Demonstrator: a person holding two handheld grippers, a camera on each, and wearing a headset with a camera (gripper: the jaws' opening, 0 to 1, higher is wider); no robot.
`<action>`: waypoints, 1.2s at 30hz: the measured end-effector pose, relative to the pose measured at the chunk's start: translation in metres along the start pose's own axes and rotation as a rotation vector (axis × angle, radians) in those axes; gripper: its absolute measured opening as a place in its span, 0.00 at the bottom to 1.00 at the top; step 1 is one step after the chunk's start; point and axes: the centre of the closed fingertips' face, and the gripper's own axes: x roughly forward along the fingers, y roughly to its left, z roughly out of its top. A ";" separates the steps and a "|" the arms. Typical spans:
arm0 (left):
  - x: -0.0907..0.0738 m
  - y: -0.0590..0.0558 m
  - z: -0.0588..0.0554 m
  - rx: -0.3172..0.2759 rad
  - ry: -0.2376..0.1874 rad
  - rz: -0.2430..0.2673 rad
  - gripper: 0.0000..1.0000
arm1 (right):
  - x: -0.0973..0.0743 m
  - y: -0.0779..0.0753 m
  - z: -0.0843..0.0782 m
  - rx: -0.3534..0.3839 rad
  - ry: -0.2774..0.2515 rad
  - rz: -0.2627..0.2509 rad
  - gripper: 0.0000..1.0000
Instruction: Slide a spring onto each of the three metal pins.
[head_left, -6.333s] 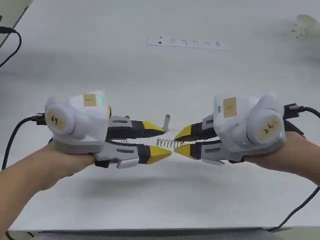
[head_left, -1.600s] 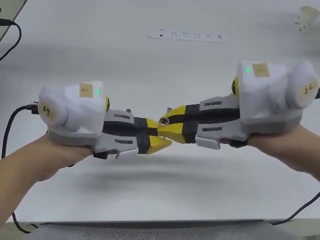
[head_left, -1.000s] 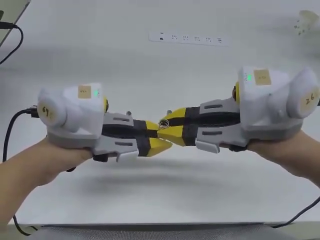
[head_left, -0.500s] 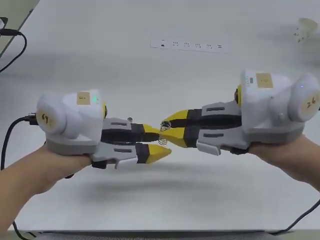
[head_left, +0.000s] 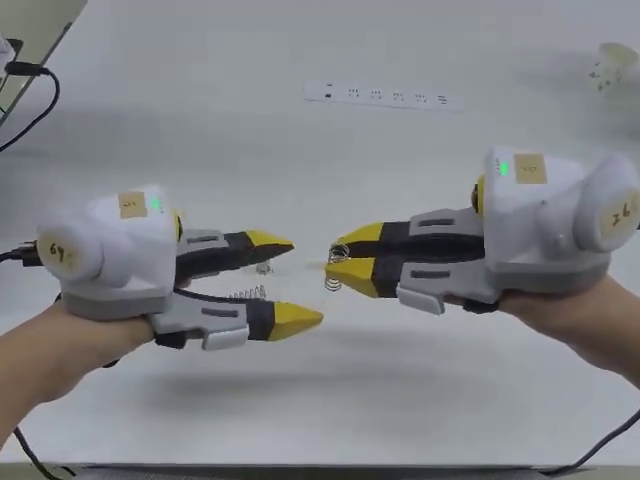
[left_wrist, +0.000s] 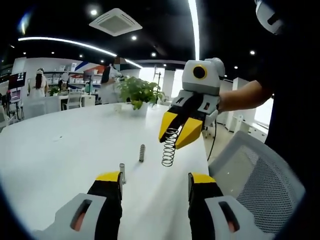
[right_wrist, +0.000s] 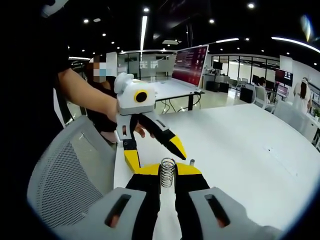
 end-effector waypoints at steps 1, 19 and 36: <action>-0.003 0.002 0.000 -0.001 -0.001 0.010 0.50 | 0.000 0.000 -0.001 0.002 0.002 -0.002 0.07; -0.031 0.029 -0.007 -0.012 -0.024 0.177 0.90 | -0.003 -0.013 -0.010 0.011 0.020 -0.074 0.07; -0.042 0.035 -0.018 -0.037 -0.011 0.207 0.98 | -0.008 -0.027 -0.015 0.034 0.018 -0.143 0.07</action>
